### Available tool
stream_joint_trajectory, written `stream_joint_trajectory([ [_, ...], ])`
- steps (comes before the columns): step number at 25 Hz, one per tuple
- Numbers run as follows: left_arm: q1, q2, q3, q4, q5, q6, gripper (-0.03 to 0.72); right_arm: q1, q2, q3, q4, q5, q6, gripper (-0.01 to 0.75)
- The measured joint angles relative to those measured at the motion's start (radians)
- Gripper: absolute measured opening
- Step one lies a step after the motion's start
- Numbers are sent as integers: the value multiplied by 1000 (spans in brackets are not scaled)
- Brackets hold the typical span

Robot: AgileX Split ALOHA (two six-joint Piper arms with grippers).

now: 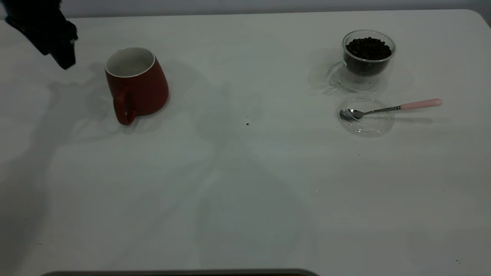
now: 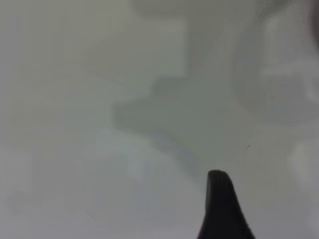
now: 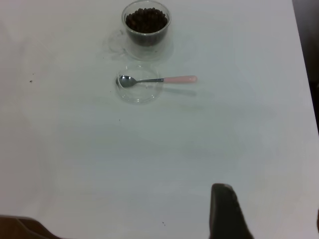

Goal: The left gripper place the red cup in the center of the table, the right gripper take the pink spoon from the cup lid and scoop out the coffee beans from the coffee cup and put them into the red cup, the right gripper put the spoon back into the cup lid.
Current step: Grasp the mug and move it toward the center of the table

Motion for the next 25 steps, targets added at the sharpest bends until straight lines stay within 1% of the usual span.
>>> stream_joint_trajectory([
  [4, -31, 37, 0, -30, -12, 220, 538, 0, 0, 0, 0, 0, 0, 465],
  [7, -40, 59, 0, -90, -8, 362, 538, 0, 0, 0, 0, 0, 0, 465],
  [10, -40, 68, 0, -112, -11, 470, 538, 0, 0, 0, 0, 0, 0, 465],
  [15, -40, 87, -1, -146, -65, 610, 538, 0, 0, 0, 0, 0, 0, 465],
  [19, -40, 95, -1, -239, -85, 741, 538, 0, 0, 0, 0, 0, 0, 465],
  [25, -40, 102, -1, -461, -86, 1003, 538, 0, 0, 0, 0, 0, 0, 465],
])
